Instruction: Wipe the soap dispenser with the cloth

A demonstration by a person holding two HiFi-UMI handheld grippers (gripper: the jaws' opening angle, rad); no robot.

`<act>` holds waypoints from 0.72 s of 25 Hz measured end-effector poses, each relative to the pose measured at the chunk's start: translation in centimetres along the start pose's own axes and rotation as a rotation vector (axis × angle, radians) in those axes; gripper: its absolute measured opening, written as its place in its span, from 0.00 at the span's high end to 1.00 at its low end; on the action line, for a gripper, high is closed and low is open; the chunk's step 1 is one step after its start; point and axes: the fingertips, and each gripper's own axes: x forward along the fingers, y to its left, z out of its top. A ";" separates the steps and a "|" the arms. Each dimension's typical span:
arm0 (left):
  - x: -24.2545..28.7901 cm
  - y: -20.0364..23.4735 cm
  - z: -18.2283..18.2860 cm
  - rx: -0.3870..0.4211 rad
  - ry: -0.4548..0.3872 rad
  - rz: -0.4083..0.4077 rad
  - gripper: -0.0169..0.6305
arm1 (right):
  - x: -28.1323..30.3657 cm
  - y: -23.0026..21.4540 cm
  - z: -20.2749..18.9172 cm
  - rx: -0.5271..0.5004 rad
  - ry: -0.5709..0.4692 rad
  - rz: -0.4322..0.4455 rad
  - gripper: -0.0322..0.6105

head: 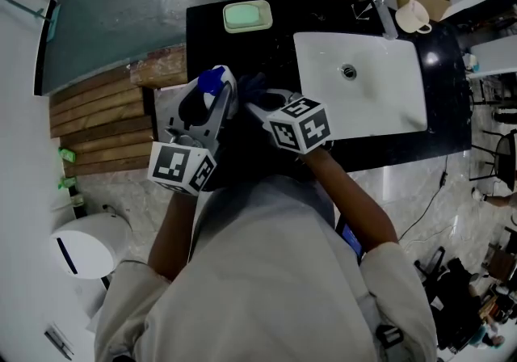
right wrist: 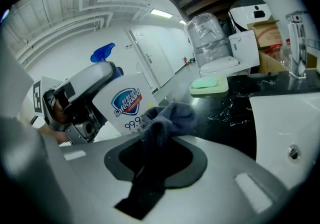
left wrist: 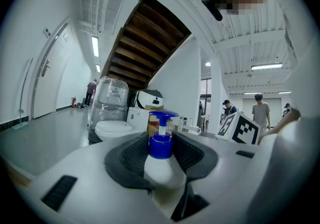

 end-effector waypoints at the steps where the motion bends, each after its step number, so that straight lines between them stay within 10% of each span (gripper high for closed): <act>1: 0.1 -0.1 -0.1 0.002 0.000 -0.003 0.75 | -0.1 0.0 0.0 0.002 0.000 0.003 0.84; 18: 0.2 -0.3 0.0 0.014 -0.003 0.025 0.75 | -1.5 1.9 0.2 0.000 -0.012 0.078 0.83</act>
